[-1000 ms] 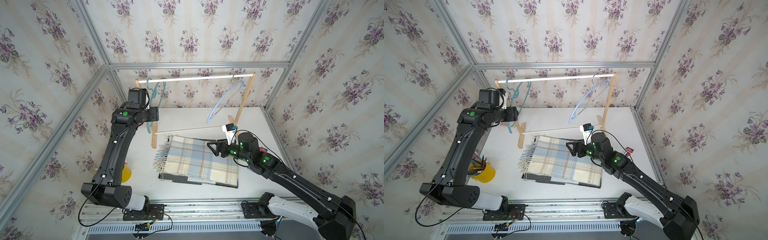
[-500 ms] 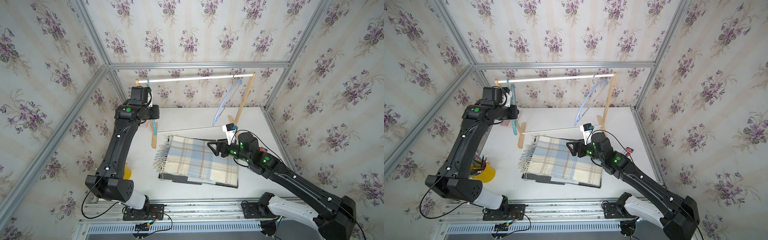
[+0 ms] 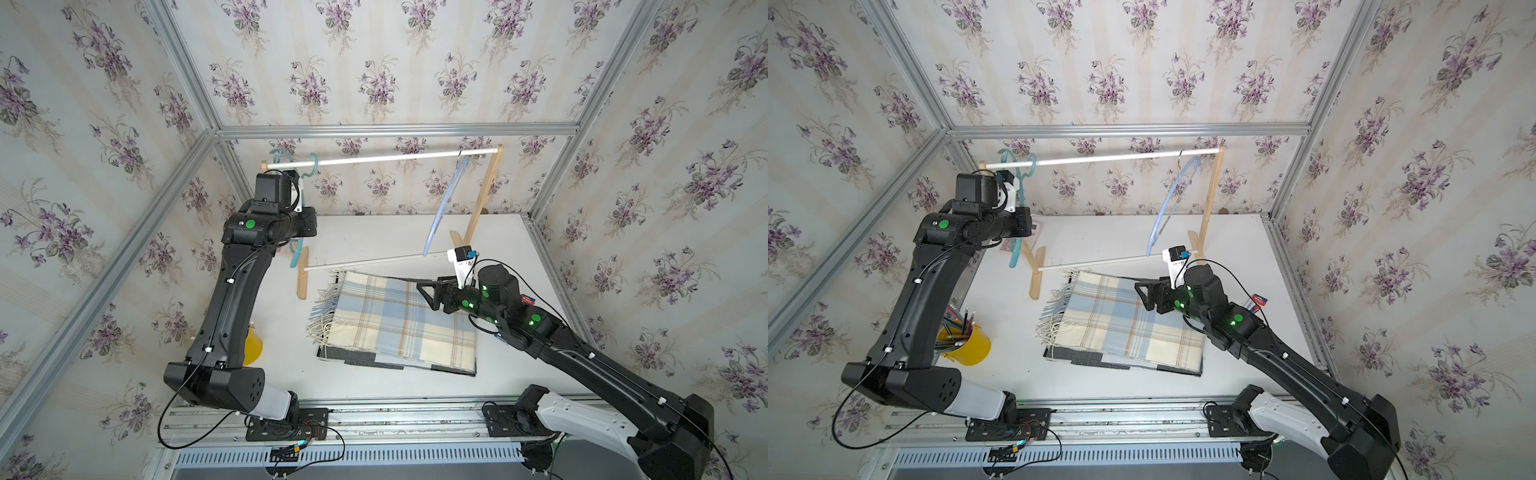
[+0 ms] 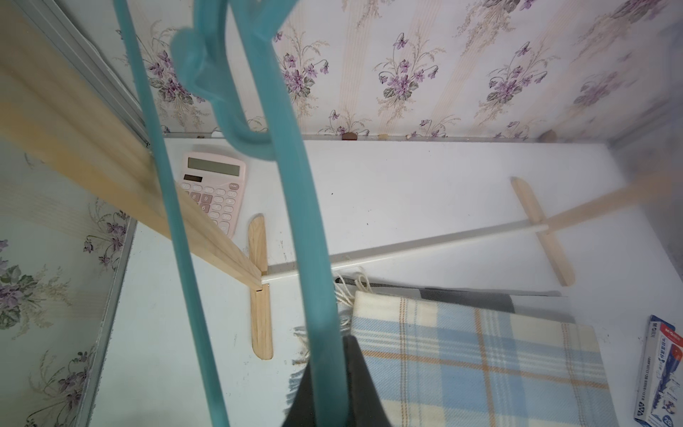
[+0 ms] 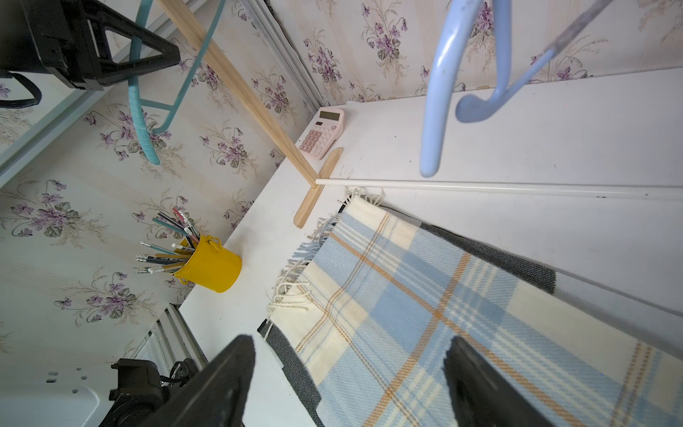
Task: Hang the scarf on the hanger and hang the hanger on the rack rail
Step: Pick up the hanger from the clothesline.
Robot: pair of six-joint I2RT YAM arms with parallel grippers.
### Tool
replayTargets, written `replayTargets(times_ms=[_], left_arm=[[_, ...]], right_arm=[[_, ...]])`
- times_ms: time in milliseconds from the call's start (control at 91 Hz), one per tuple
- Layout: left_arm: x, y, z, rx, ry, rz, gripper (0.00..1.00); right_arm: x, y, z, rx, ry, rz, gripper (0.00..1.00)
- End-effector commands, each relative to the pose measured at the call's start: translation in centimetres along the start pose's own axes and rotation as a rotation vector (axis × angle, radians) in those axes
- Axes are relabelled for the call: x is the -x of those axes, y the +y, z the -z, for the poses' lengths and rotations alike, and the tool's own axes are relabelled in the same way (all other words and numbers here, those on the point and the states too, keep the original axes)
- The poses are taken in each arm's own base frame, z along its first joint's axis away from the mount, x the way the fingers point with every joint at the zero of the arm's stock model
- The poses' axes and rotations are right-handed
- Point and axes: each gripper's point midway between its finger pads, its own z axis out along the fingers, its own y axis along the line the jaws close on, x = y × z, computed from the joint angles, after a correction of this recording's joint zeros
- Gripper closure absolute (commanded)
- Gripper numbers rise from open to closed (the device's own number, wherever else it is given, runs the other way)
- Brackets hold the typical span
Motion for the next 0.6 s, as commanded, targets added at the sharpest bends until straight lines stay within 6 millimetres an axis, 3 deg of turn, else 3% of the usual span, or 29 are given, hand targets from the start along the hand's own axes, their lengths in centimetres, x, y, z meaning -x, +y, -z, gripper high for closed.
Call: replayTargets(times_ms=[0, 253, 593], left_arm=[[2.0, -1.7, 1.6, -0.087, -0.089, -0.006, 1.00], [2.0, -5.3, 3.5, -0.296, -0.080, 0.027, 1.00], [-4.4, -10.7, 7.3, -0.668, 0.022, 0.075, 1.00]], right_arm=[[0.8, 0.2, 0.3, 0.004, -0.033, 0.009, 0.15], [0.7, 0.0, 0.7, -0.004, -0.040, 0.003, 0.15], [1.5, 1.2, 2.1, 0.067, -0.100, -0.045, 0.14]])
